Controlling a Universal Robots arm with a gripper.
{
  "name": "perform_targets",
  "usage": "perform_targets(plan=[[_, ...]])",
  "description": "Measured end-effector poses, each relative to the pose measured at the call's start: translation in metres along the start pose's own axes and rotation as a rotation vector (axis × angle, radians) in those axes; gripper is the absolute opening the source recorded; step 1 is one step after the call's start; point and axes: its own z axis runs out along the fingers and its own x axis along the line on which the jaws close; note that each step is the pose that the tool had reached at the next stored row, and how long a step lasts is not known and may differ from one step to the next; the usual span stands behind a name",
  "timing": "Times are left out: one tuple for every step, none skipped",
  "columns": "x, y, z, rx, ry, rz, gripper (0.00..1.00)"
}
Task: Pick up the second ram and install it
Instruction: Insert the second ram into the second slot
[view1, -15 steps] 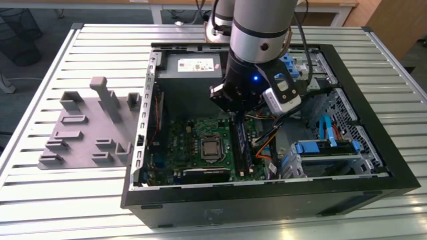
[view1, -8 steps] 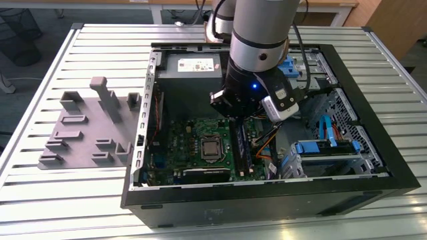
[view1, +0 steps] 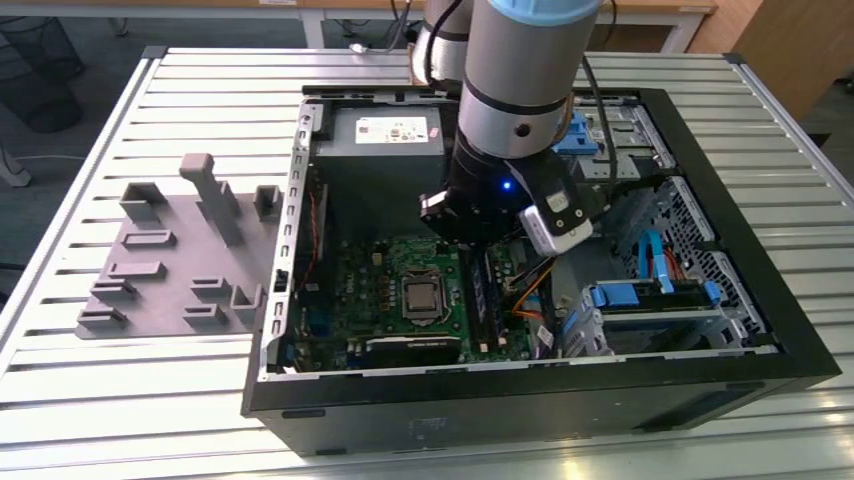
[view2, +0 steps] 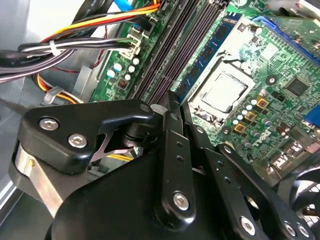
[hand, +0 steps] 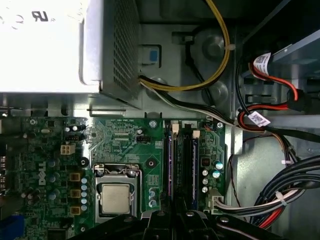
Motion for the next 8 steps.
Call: perform_targets(plan=[[0.0000,-0.0003,0.0013,0.0000,0.0000,0.005,0.14],[0.0000,-0.0005,0.0017,0.0000,0.0001,0.007,0.14],[0.0000,-0.0005,0.0016,0.0000,0.0002,0.007,0.14],[0.0000,-0.0005,0.0016,0.0001,0.0002,0.007,0.14],[0.0000,-0.0005,0.0016,0.0001,0.0002,0.007,0.14],[0.0000,-0.0004,0.0017,0.0000,0.0002,0.007,0.14],[0.0000,-0.0004,0.0017,0.0001,0.0003,0.007,0.14],[-0.0001,-0.0005,0.0027,-0.0006,0.0002,0.008,0.14]])
